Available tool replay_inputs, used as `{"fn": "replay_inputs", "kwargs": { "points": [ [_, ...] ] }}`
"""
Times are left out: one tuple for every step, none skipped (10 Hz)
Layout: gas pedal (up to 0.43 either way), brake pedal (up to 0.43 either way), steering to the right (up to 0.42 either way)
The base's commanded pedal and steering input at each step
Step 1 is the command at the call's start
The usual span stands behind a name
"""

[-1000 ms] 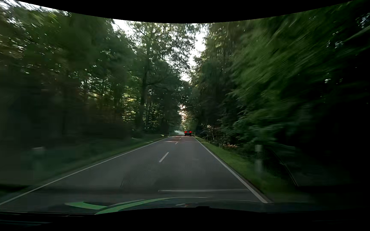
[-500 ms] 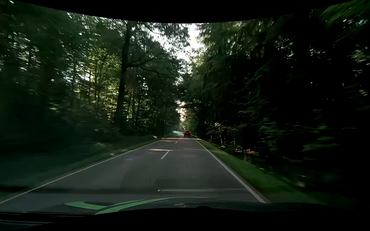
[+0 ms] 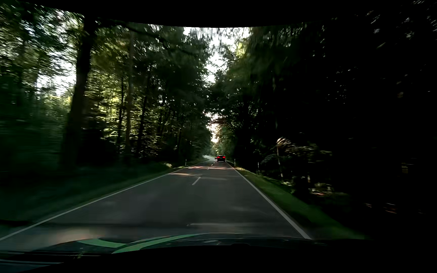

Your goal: Follow the waypoints while adhering to traffic rules and regulations

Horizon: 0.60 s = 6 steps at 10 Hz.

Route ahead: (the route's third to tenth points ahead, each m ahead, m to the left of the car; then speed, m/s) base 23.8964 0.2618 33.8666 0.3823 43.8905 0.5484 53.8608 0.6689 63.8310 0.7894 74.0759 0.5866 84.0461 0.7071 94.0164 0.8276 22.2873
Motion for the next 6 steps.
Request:
{"fn": "replay_inputs", "kwargs": {
  "points": [
    [0.118, 0.0, 0.0],
    [0.118, 0.0, 0.0],
    [0.118, 0.0, 0.0],
    [0.118, 0.0, 0.0],
    [0.118, 0.0, 0.0],
    [0.118, 0.0, 0.0]
  ]
}}
